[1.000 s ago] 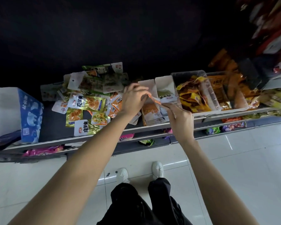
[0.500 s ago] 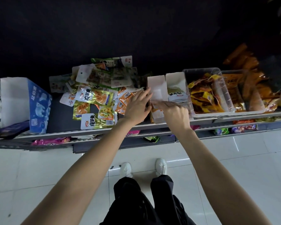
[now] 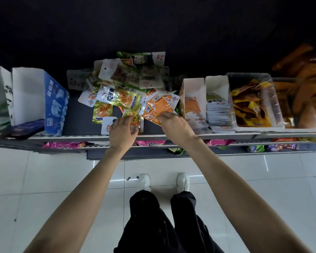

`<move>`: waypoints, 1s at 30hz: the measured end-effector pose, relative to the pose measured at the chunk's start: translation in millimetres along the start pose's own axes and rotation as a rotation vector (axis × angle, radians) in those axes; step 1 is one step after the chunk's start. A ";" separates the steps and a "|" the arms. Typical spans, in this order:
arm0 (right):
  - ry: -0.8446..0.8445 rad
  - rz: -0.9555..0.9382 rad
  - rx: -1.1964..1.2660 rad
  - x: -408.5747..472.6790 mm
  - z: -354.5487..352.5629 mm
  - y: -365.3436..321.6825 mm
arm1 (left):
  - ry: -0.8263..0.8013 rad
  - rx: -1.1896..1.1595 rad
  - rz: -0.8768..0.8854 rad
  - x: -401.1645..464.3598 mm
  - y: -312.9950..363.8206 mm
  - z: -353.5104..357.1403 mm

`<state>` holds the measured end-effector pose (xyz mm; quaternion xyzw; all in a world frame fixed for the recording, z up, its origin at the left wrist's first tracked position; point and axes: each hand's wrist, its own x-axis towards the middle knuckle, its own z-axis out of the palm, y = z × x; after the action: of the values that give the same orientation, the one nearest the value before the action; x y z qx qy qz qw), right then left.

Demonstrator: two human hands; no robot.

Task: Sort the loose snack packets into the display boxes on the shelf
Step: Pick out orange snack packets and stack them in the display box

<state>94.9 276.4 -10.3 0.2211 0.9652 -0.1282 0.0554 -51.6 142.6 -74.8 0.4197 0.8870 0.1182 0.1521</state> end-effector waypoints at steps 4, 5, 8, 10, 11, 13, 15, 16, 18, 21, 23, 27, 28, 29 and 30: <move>-0.116 0.212 -0.108 38.1 35.9 -3.5 | -0.072 0.052 0.038 -3.5 -16.6 4.6; -0.151 0.265 -0.120 42.6 40.6 -3.4 | -0.078 0.062 0.046 -2.9 -17.4 4.9; -0.192 0.330 -0.150 45.0 44.8 -4.9 | -0.094 0.059 0.043 -0.4 -15.9 1.9; -0.155 0.308 -0.186 41.7 39.9 -8.2 | -0.086 0.039 0.027 1.6 -12.4 -3.2; -0.144 0.291 -0.205 38.8 36.1 -10.0 | -0.062 0.021 0.022 2.4 -9.9 -6.8; -0.140 0.260 -0.239 31.3 24.9 -12.8 | 0.017 -0.034 0.053 5.3 -2.4 -14.1; -0.118 0.217 -0.292 21.4 8.7 -14.4 | 0.041 -0.116 0.148 8.9 10.5 -25.3; -0.080 0.192 -0.306 16.3 -1.0 -14.6 | 0.015 -0.136 0.218 11.5 17.9 -31.5; 0.042 0.174 -0.261 6.8 -21.4 -11.9 | -0.075 -0.091 0.363 17.3 34.0 -45.8; 0.358 0.219 0.156 -14.9 -52.6 0.7 | -0.135 -0.103 0.402 21.7 52.9 -70.1; 0.469 0.270 0.432 -30.7 -69.4 12.5 | -0.257 -0.310 0.321 20.4 63.8 -88.6; 0.227 0.483 1.040 -57.6 -85.9 33.4 | -0.515 -0.608 0.335 14.4 81.5 -107.1; 0.187 0.493 1.047 -63.0 -85.9 38.1 | -0.533 -0.627 0.346 13.5 85.6 -108.9; 0.185 0.482 0.994 -68.9 -86.0 40.0 | -0.530 -0.619 0.357 13.4 89.4 -109.2; 0.225 0.447 0.895 -73.9 -84.1 41.3 | -0.499 -0.581 0.360 14.5 93.4 -106.8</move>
<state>175.1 304.7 73.4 0.4365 0.7451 -0.4891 -0.1229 -33.5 203.1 53.1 0.5232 0.6653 0.2830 0.4512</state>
